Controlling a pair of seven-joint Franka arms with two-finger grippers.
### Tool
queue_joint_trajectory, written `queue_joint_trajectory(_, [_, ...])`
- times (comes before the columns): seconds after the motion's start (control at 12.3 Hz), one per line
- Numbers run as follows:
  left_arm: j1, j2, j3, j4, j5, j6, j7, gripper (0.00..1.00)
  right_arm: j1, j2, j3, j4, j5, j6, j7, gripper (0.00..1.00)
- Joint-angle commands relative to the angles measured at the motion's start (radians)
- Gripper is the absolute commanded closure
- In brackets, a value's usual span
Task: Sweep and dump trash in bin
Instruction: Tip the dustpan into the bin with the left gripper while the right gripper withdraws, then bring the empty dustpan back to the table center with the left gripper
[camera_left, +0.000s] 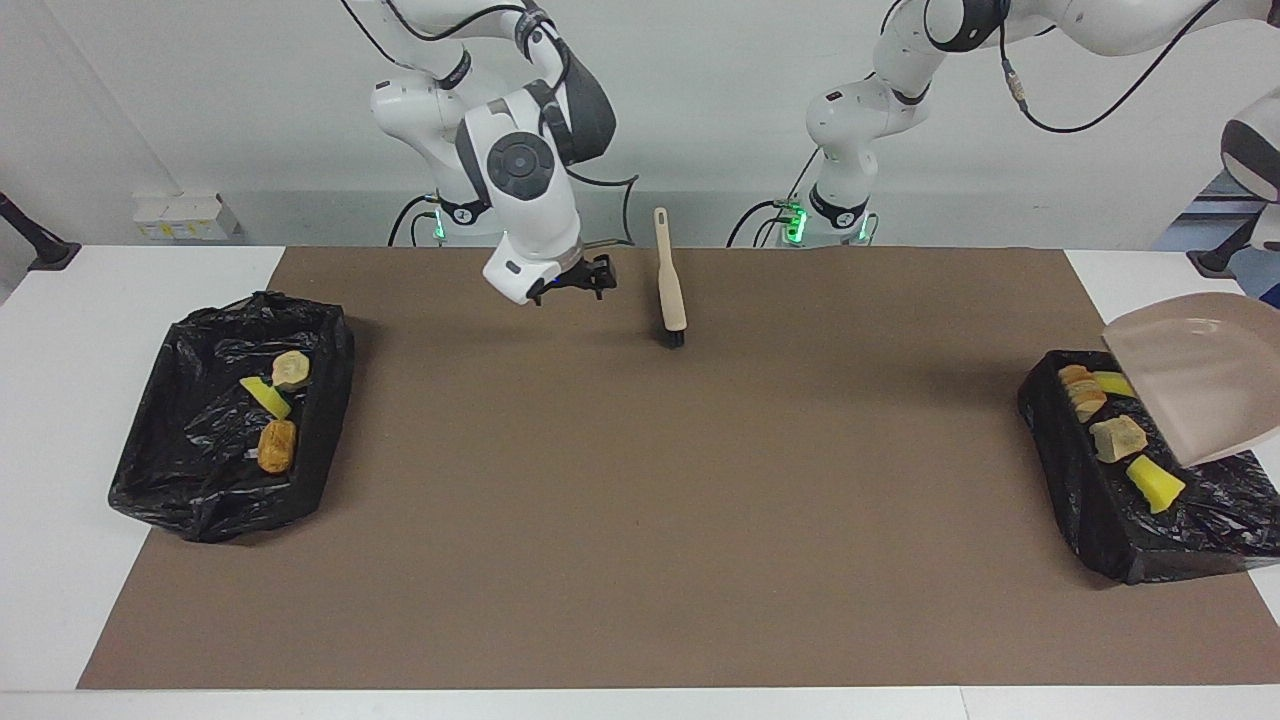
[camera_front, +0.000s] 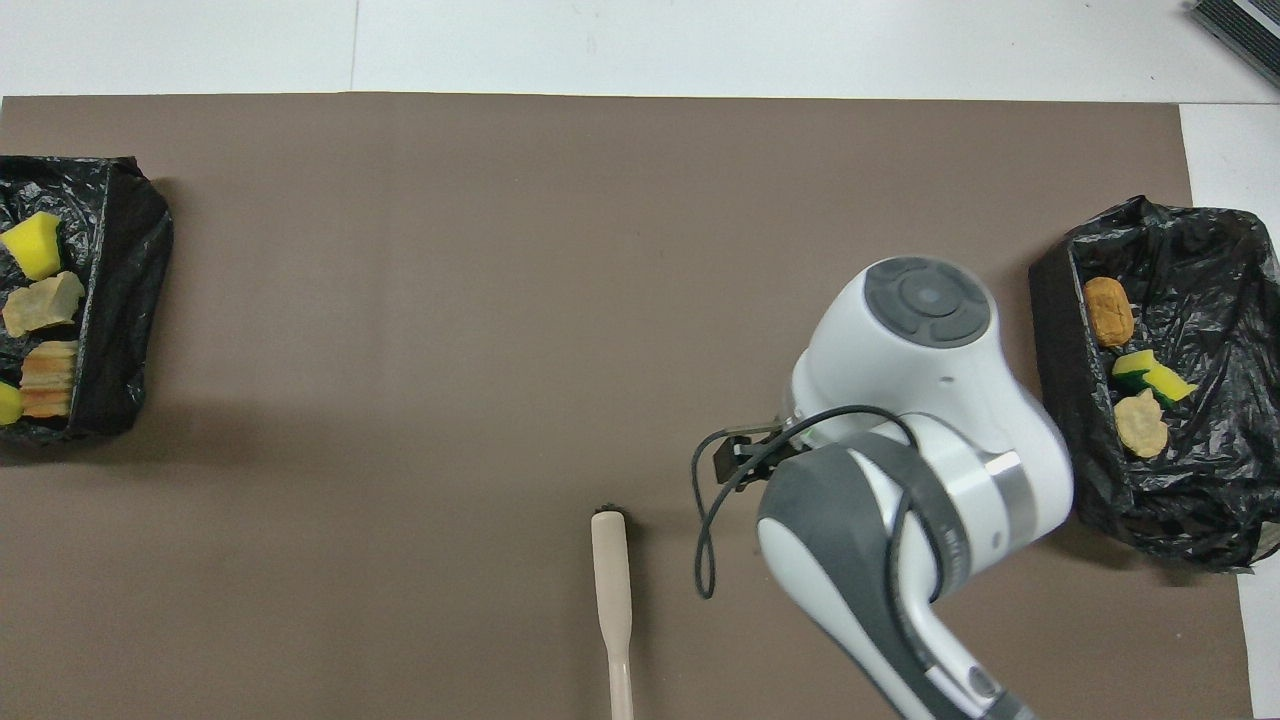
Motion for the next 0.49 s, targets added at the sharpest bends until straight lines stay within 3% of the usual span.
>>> queue_joint_trajectory(0.0, [-0.084,-0.096,0.012,-0.149,-0.128,-0.012,-0.130,1.00,-0.109,0.009,0.011,0.051,-0.105,-0.027,-0.161,0.00])
queue_joint_trajectory(0.24, [-0.188,-0.136,0.012,-0.279,-0.260,-0.009,-0.424,1.00,-0.262,0.007,0.011,0.104,-0.146,-0.026,-0.402,0.00])
queue_joint_trajectory(0.41, [-0.298,-0.124,0.012,-0.323,-0.288,-0.011,-0.677,1.00,-0.310,0.004,0.008,0.149,-0.175,-0.024,-0.410,0.00])
